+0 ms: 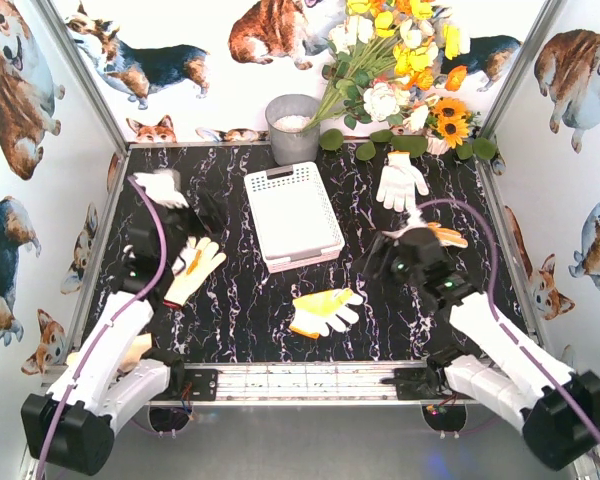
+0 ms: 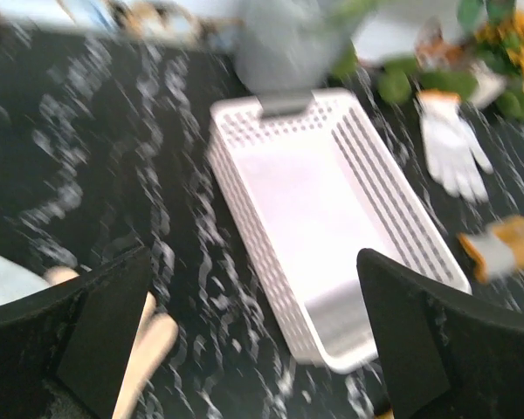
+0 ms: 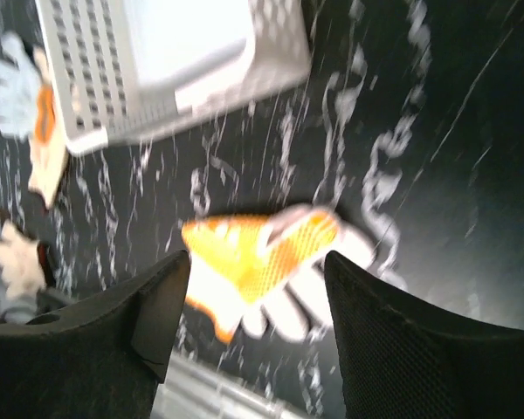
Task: Put the gloves into the storage basket
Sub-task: Adjust the glove at the center of the board.
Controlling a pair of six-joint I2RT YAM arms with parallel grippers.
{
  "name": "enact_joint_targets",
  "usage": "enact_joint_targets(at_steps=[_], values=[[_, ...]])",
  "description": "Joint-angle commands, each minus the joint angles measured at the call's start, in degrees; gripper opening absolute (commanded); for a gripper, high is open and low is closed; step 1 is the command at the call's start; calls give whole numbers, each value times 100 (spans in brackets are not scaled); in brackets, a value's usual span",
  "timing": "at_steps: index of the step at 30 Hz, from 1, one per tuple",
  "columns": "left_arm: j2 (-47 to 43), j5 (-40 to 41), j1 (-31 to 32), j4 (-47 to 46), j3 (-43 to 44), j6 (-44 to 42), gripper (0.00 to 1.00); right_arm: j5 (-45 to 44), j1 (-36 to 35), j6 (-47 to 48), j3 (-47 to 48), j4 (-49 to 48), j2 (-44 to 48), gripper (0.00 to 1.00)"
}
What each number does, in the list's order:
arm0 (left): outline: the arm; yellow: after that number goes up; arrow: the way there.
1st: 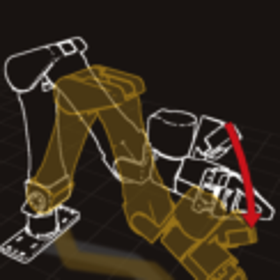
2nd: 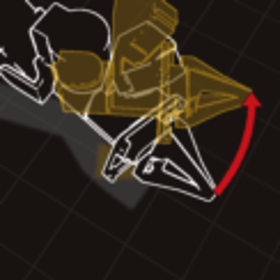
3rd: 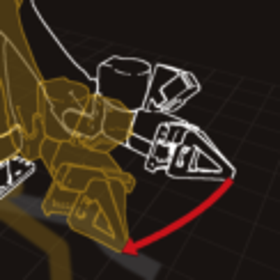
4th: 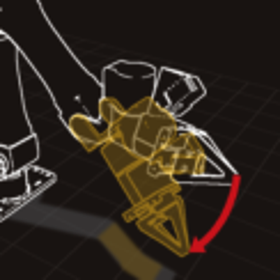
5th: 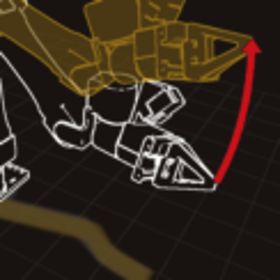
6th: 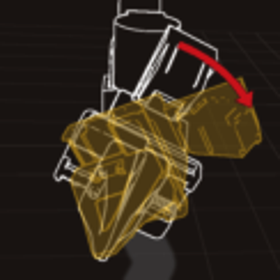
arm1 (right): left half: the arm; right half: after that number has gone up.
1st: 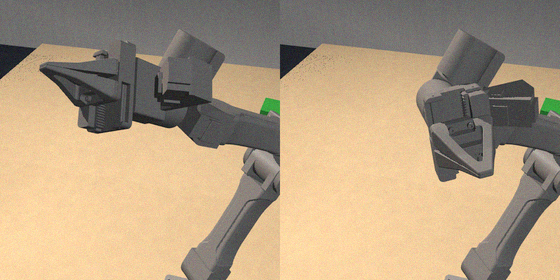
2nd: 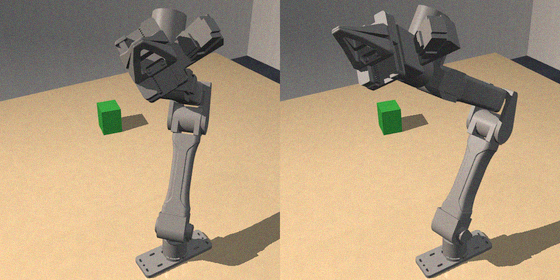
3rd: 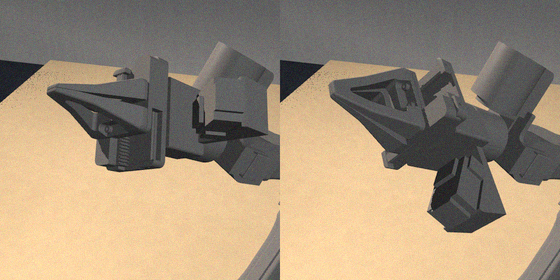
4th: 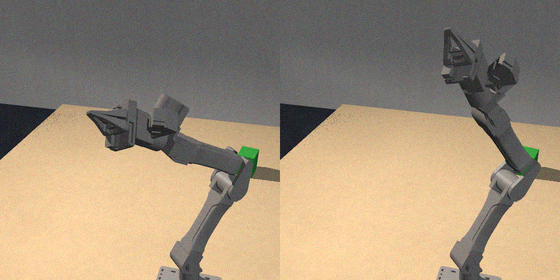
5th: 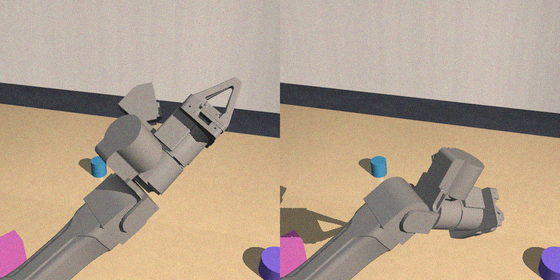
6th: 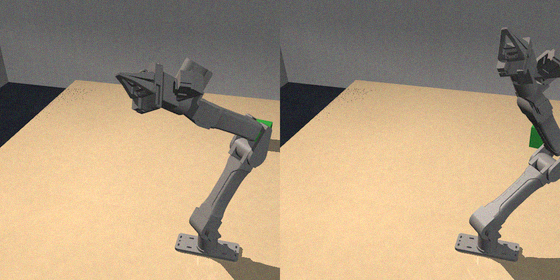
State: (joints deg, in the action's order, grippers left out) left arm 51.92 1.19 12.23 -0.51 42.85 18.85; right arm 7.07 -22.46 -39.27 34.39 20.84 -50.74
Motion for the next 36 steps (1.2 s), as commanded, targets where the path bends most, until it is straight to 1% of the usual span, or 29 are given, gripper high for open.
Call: enact_joint_targets(at_steps=[1, 3, 7, 11, 14, 17, 18, 20, 21, 22, 25, 28, 32, 36], values=[[-48, -828, 444, 641, -528, 923, 94, -191, -824, -1337, 19, 464, -122, 63], [-57, -974, 793, 567, -757, 1302, 91, -327, -1199, -1696, -110, 411, -128, 60], [-86, -906, 1594, 242, -1314, 2124, 82, -506, -1700, -2264, -402, 267, -111, 60], [108, -911, 2330, -107, -1733, 2757, 71, -407, -2023, -2829, -807, -525, -233, 57], [428, -1116, 2726, -376, -1873, 3008, 66, -456, -2225, -3001, -858, -830, -483, 57], [811, -1537, 2896, -705, -1951, 3167, 60, -470, -2346, -3156, -958, -1209, -744, 56], [946, -1671, 2921, -801, -1955, 3183, 57, -470, -2378, -3211, -1013, -1381, -818, 56], [1201, -1831, 2962, -868, -1949, 3195, 43, -479, -2426, -3260, -1096, -1620, -981, 55], [1312, -1867, 2973, -871, -1947, 3199, 38, -474, -2437, -3268, -1104, -1680, -1096, 55], [1407, -1894, 2978, -882, -1947, 3203, 37, -476, -2439, -3270, -1108, -1733, -1176, 54], [1662, -1988, 2987, -968, -1958, 3212, 40, -492, -2456, -3288, -1130, -1848, -1297, 53], [1977, -2208, 2996, -1173, -1982, 3250, 40, -557, -2465, -3281, -1174, -1899, -1298, 52], [2402, -2503, 3063, -1534, -2000, 3396, 38, -645, -2465, -3289, -1273, -1934, -1298, 50], [2667, -2676, 3077, -1677, -1958, 3371, 38, -647, -2465, -3337, -1372, -2040, -1486, 49]])
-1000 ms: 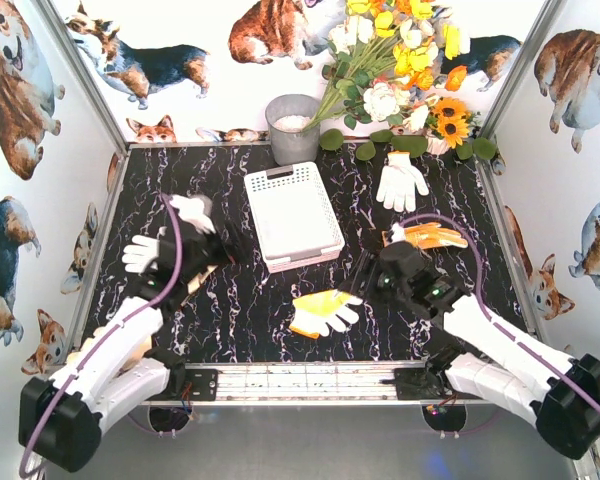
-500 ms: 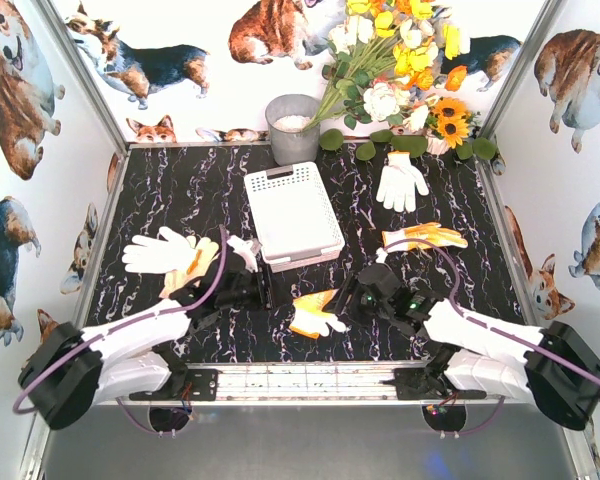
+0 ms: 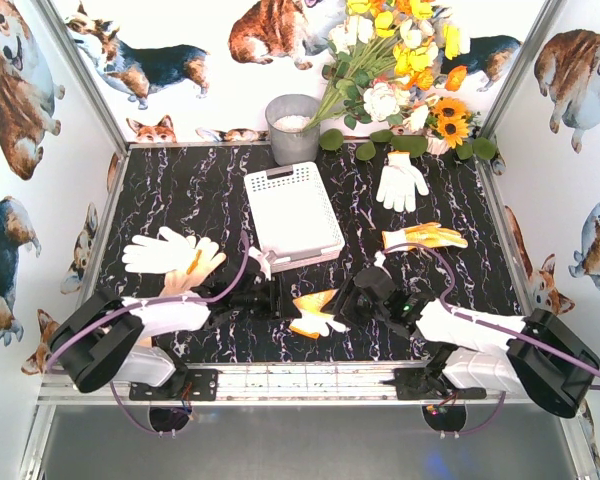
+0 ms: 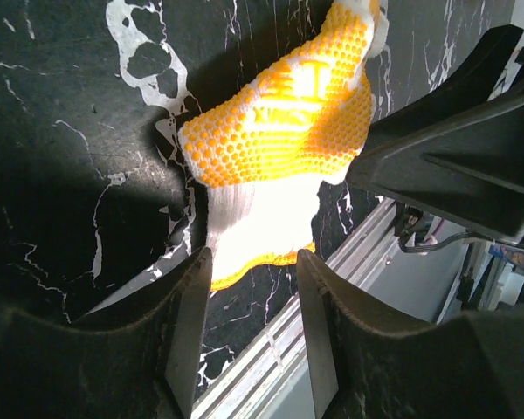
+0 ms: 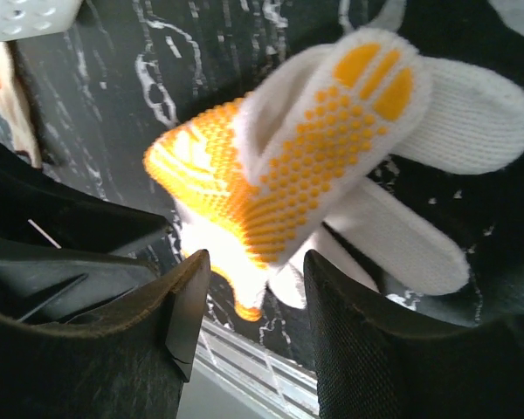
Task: Put the gloves into the storage basket
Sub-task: Adjust the glove at the center of the board.
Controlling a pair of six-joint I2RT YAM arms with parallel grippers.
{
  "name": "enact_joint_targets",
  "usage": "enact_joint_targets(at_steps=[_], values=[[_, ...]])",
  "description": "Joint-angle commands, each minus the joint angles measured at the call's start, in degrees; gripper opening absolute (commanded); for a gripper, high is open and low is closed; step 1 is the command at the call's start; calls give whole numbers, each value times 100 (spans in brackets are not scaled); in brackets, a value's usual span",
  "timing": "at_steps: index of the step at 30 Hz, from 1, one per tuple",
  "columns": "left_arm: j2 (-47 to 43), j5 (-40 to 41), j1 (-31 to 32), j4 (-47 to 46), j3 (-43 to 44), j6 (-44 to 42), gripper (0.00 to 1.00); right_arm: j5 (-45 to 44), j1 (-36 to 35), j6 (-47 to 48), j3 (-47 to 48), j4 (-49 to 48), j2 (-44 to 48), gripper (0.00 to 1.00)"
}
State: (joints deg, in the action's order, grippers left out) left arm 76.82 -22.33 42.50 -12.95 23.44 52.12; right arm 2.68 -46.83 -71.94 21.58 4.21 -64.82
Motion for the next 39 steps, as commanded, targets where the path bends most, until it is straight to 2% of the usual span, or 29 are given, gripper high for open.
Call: enact_joint_targets(at_steps=[1, 12, 17, 26, 29, 32, 36, 39], values=[[258, -351, 48, -467, -15, 49, 38, -209, -28, -75, -107, -403, -95, 49], [841, -675, 55, -848, 94, 119, 31, -88, -28, -202, -194, -911, -283, 42], [836, -729, 74, -920, 103, 112, 32, -30, -28, -322, -220, -1271, -361, 36], [848, -763, 83, -942, 150, 79, 32, 339, -28, -387, -102, -1828, -858, 36], [791, -784, 104, -947, 158, 5, 33, 463, -28, -460, -110, -2066, -1046, 29], [593, -657, 118, -416, 337, -376, 40, 522, -28, -579, -111, -2254, -1028, 17], [-102, 79, 197, 895, 805, -1455, 49, 462, -28, -642, 84, -1952, -709, 0], [-689, 736, 328, 1522, 1112, -2390, 53, 328, -24, -703, 284, -1520, -396, 0]])
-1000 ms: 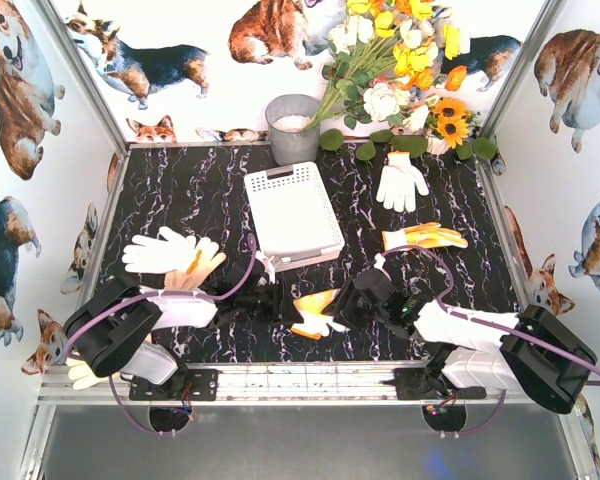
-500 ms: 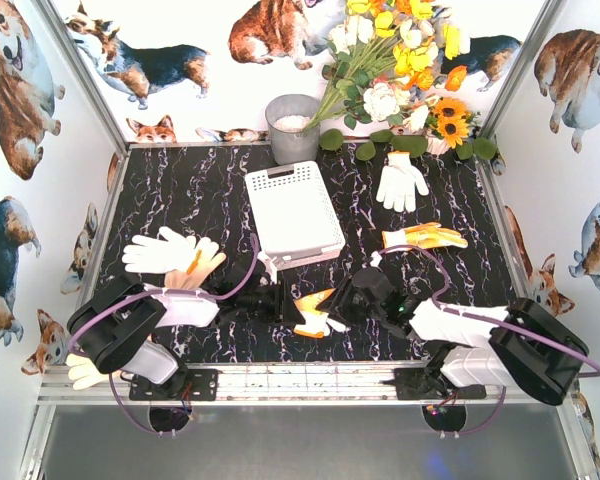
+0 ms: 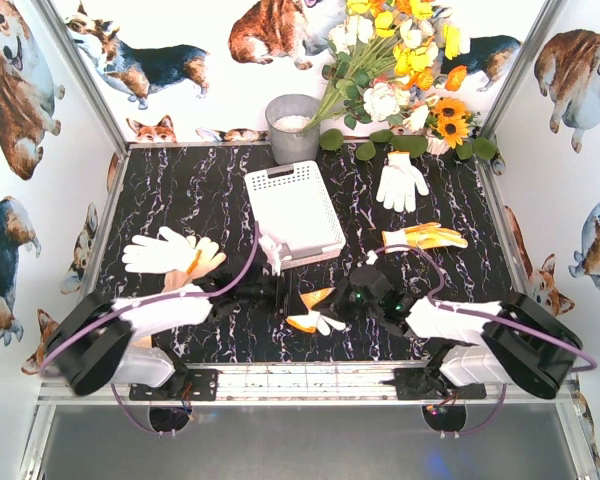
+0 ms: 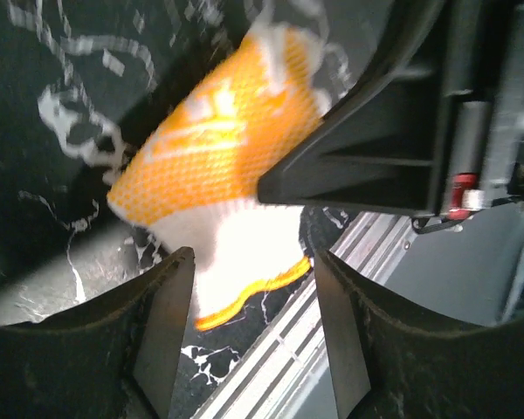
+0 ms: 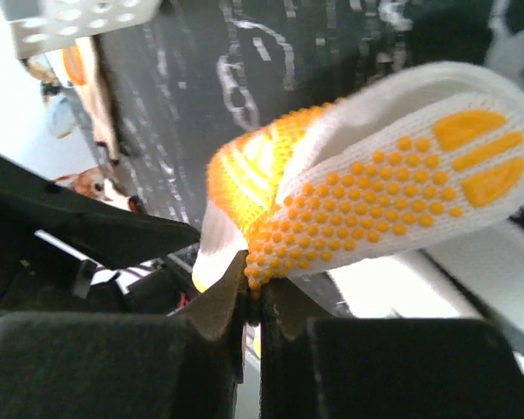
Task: Put the gloves into the storage basket
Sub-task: Adjust the glove at the center of the board.
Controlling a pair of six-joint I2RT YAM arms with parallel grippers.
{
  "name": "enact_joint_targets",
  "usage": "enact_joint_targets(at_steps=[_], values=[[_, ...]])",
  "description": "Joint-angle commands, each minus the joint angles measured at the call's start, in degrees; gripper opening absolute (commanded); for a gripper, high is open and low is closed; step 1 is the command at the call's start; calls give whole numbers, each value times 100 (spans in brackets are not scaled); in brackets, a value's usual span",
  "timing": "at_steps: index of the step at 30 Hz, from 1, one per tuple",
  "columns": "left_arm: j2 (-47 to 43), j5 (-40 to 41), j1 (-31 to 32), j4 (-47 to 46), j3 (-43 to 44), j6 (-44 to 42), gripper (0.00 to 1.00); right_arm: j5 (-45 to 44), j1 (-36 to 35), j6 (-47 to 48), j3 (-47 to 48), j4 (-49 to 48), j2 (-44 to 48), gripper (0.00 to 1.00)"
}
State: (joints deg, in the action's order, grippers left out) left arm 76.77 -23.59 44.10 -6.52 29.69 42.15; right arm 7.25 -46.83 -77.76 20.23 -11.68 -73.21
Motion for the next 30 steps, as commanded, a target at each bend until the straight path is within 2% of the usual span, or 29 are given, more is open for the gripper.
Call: enact_joint_targets(at_steps=[1, 7, 12, 19, 26, 30], values=[[-885, 1062, 241, 966, 545, -1628, 54, -186, -20, -188, 488, 273, 554, 0], [-1905, 2202, 1106, 857, 499, -2812, 66, -519, 10, -674, 807, 1009, 1198, 0], [-2058, 3015, 1553, 793, 505, -3217, 74, -610, 92, -1198, 987, 1489, 1553, 0], [-1520, 3233, 1777, 261, 552, -3688, 82, -697, 238, -1556, 1407, 2346, 1824, 0], [-1004, 3244, 2036, -354, 658, -4112, 86, -639, 456, -1720, 1649, 2452, 1849, 0], [-488, 3720, 2196, -54, 1071, -4797, 87, -363, 625, -1778, 1831, 2410, 1731, 0]])
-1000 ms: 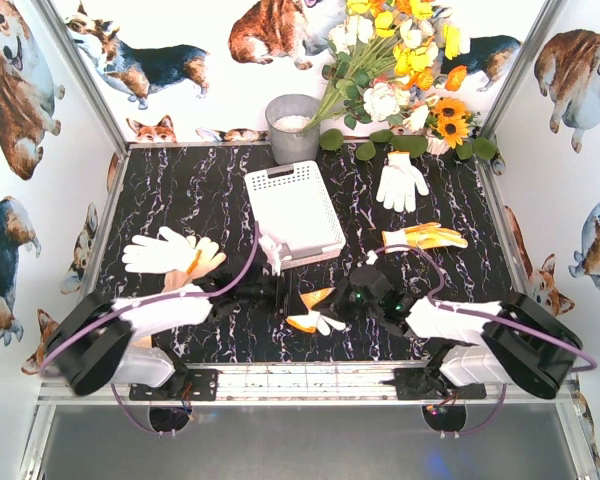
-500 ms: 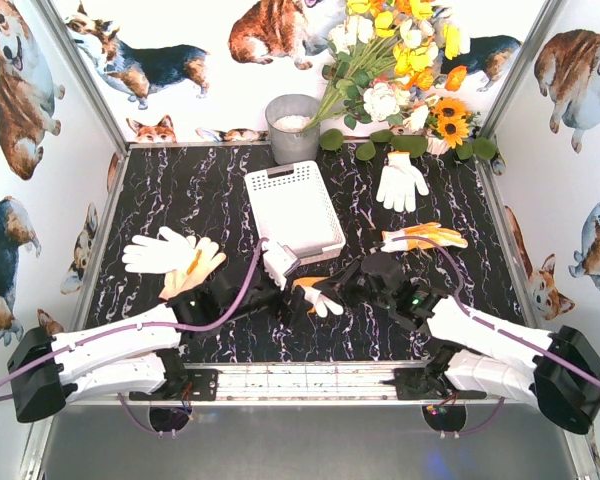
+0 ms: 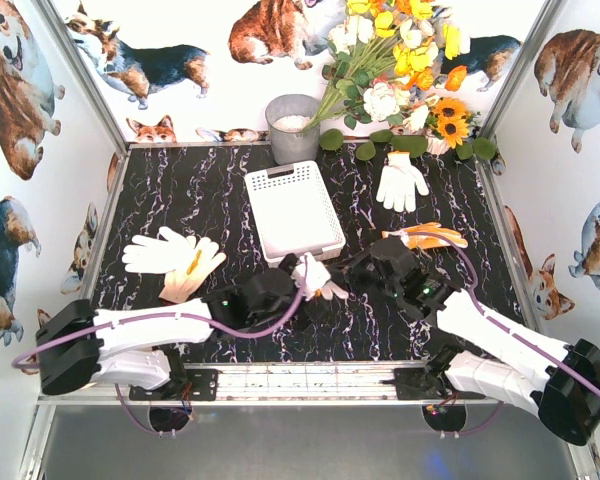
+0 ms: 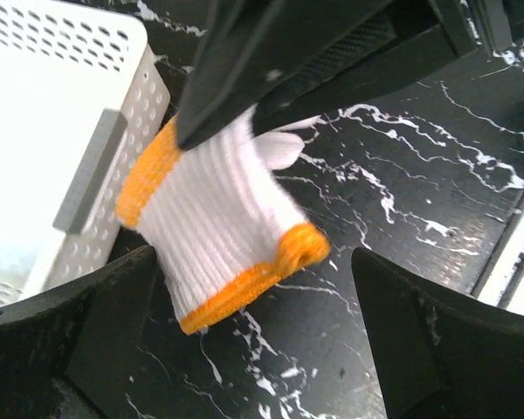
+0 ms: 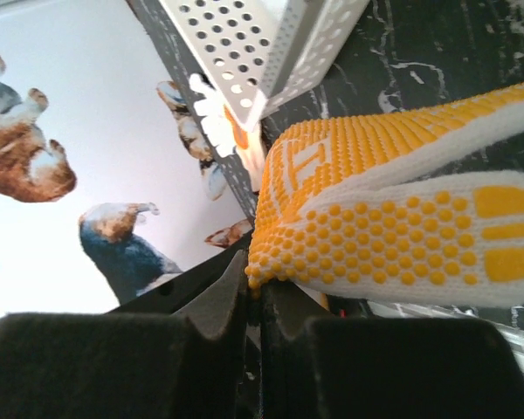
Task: Put the gloves into the storage basket
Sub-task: Adjust the glove at the center of the board.
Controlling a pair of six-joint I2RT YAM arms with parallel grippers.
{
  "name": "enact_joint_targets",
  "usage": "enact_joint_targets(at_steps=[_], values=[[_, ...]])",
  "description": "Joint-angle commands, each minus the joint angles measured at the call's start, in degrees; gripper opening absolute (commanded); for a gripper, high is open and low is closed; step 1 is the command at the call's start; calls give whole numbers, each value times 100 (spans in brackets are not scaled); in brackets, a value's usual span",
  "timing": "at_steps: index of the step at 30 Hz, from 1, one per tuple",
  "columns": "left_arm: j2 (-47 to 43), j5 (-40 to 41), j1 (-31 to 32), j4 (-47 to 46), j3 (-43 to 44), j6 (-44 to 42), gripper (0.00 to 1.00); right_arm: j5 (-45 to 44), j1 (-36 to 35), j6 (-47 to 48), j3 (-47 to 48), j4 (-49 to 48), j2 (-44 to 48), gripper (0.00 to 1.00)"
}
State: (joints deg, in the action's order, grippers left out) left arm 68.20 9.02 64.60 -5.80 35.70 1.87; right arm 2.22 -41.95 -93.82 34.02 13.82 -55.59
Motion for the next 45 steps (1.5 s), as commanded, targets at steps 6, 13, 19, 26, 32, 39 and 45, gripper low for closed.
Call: enact_joint_targets(at_steps=[6, 13, 19, 26, 32, 39, 45], values=[[457, 1049, 229, -573, 438, -1280, 82, 172, 217, -198, 541, -124, -7, 0], [450, 1541, 281, -664, 490, -1275, 48, 419, 267, -358, 425, -508, -95, 0], [182, 1257, 281, -724, 451, -1003, 12, 324, 292, -324, 336, -495, -77, 0], [-77, 632, 281, 172, 873, -664, 0, 227, 311, -42, 182, -488, -55, 22], [-139, 224, 284, 1145, 1272, -454, 0, 231, 319, 244, 185, -471, -72, 58], [-140, 5, 281, 2049, 1707, -625, 0, 317, 319, 658, 308, -120, -293, 63], [9, 47, 281, 2675, 1927, -970, 0, 426, 320, 827, 231, -445, -569, 63]])
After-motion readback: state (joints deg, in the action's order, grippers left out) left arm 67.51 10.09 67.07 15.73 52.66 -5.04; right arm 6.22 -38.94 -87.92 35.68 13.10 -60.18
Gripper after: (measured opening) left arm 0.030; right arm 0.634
